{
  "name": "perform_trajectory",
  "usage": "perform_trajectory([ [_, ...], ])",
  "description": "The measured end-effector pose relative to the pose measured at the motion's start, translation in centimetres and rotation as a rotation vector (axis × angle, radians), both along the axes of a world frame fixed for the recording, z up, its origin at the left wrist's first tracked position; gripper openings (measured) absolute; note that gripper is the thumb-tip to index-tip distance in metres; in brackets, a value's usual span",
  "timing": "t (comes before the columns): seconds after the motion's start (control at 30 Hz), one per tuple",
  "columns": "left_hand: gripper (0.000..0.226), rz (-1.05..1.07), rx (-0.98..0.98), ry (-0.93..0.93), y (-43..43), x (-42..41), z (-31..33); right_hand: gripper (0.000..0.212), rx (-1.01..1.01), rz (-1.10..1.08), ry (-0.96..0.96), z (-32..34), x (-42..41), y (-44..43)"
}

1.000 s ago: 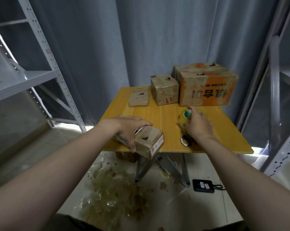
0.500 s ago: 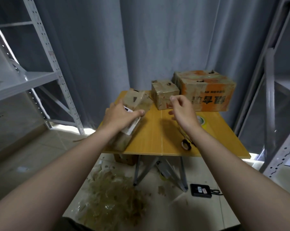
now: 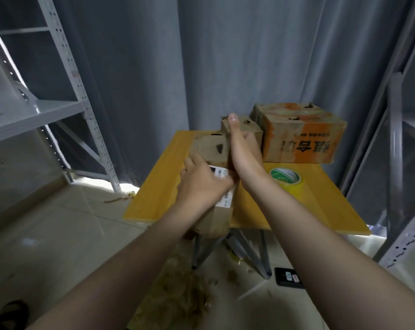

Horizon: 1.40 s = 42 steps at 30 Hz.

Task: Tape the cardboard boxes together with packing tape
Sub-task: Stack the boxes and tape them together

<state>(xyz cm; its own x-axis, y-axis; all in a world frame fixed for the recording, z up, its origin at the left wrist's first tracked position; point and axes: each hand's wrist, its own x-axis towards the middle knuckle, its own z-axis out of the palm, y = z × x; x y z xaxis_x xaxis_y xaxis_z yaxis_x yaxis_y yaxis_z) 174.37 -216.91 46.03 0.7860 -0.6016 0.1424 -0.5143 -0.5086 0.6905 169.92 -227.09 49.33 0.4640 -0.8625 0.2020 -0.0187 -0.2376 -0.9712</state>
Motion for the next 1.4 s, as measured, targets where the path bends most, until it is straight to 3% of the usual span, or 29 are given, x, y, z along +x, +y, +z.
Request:
perform_trajectory([
  [0.07,0.086,0.056,0.020,-0.161,-0.6,-1.1,-0.7,0.063,-0.028,-0.074,0.059,-0.3,0.5,-0.3],
  [0.17,0.075,0.071,0.011,-0.242,-1.3,-1.5,-1.3,0.063,-0.021,-0.186,0.063,-1.0,0.4,-1.0],
  [0.3,0.086,0.039,0.007,-0.261,-2.1,-1.1,-1.8,0.069,-0.049,-0.229,0.038,-2.0,0.2,-2.4],
  [0.7,0.107,-0.070,0.044,-0.181,-3.9,1.1,-2.3,0.039,-0.161,-0.389,-0.065,-5.9,0.3,-7.3],
  [0.87,0.100,-0.089,0.014,-0.069,-3.3,1.9,-1.8,0.030,-0.173,-0.342,-0.150,-5.7,0.5,-7.5],
  [1.0,0.114,-0.139,-0.071,0.104,-2.9,2.5,-1.6,0.028,-0.202,-0.306,-0.200,-5.3,0.1,-7.1],
  [1.13,0.125,-0.228,-0.180,0.195,-2.4,3.0,-1.6,0.028,-0.036,-0.295,-0.287,-4.7,-0.4,-6.2],
  [1.2,0.115,-0.301,-0.276,0.264,-1.9,3.2,-1.2,0.030,0.114,-0.237,-0.321,-3.8,-0.5,-5.7],
  [1.27,0.092,-0.341,-0.402,0.378,-1.7,3.7,-1.0,0.043,0.208,-0.056,-0.269,-3.1,-0.6,-5.2],
  [1.4,0.053,-0.448,-0.459,0.433,-1.2,4.0,-0.5,0.066,0.223,0.158,-0.130,-2.6,-0.6,-5.0],
])
